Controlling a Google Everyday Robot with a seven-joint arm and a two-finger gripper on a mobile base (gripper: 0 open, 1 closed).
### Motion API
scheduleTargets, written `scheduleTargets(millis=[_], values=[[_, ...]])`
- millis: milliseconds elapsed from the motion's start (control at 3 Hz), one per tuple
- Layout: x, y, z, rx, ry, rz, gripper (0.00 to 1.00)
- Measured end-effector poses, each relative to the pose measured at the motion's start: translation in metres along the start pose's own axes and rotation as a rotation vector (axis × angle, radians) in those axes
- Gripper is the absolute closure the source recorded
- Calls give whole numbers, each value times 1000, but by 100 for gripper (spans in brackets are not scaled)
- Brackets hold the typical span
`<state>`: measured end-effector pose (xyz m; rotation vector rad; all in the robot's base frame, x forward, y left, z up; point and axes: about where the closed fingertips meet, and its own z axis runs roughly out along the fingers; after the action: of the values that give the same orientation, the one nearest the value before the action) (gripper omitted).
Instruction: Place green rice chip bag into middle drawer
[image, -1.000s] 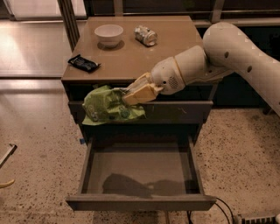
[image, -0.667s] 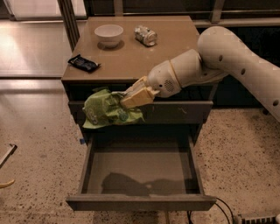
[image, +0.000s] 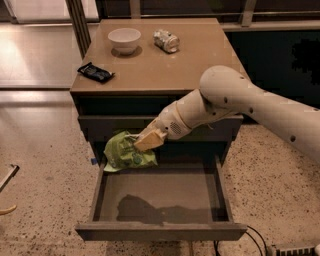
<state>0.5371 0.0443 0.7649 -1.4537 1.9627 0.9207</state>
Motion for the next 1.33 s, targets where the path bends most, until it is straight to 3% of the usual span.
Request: scheduleTargets(millis=[333, 1000, 1333], values=[[50, -11, 43, 9, 53, 94, 100], [102, -25, 135, -21, 79, 190, 100], [126, -29, 183, -30, 94, 243, 81]])
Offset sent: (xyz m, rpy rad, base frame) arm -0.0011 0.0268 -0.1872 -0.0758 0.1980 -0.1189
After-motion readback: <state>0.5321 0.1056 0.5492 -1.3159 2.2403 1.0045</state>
